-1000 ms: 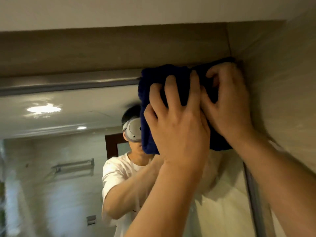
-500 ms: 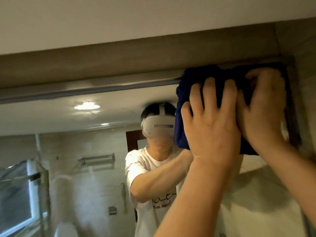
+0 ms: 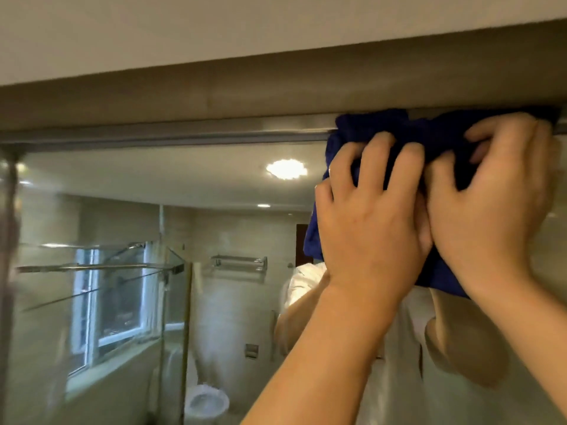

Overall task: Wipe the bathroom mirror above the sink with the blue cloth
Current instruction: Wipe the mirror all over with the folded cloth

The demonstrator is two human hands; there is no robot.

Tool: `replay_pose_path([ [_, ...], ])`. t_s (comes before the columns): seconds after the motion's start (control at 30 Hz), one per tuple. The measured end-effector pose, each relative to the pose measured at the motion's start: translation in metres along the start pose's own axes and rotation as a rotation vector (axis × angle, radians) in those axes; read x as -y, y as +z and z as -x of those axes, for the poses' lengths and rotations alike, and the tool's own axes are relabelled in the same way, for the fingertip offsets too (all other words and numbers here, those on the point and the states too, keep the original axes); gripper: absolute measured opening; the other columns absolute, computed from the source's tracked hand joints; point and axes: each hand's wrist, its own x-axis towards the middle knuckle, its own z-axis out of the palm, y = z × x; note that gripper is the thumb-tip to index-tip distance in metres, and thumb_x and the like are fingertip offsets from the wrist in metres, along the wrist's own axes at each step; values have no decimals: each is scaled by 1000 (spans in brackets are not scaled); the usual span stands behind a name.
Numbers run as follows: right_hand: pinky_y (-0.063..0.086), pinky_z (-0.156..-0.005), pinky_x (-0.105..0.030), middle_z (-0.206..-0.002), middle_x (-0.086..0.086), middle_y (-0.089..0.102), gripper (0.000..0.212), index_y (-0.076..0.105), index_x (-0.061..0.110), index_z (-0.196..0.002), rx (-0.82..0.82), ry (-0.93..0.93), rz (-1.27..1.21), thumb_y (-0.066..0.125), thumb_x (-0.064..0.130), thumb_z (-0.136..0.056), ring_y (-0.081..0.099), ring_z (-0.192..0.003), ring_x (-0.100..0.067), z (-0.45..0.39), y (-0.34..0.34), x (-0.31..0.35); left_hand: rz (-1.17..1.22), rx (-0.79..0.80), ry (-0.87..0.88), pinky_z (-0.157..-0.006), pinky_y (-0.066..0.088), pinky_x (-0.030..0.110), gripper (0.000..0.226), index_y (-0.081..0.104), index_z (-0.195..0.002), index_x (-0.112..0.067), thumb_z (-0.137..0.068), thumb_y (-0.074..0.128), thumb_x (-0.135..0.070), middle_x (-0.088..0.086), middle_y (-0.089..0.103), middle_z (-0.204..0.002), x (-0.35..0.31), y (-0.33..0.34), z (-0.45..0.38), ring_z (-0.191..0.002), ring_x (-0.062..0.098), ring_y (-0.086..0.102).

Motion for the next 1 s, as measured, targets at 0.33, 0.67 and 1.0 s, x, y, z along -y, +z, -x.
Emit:
replay_pose_path([
  [0.33, 32, -83, -46, -103, -19, 52, 25, 51, 7, -104, 48, -39, -39, 52, 25, -87, 47, -99, -36, 50, 90, 136, -38, 35, -53, -89, 40, 35, 34, 61, -123, -21, -91, 58, -32, -4, 53, -136, 151, -89, -13, -128, 19, 43],
  [0.67, 22, -73, -32, -101, -15, 54, 19, 54, 8, -103, 106, -180, -42, 52, 24, -92, 48, -90, -33, 101, 183, 272, -277, 6, -119, -101, 35, 40, 48, 47, -141, -14, -100, 35, -37, 2, 47, -146, 312, -182, -31, -133, 23, 41],
  [1.0, 37, -72, -44, -99, -17, 58, 18, 58, 7, -99, 100, -238, -11, 52, 22, -89, 53, -88, -38, 127, 235, 345, -489, 11, -42, -104, 32, 41, 48, 48, -141, -14, -100, 37, -36, 3, 48, -145, 403, -234, -38, -136, 24, 41],
])
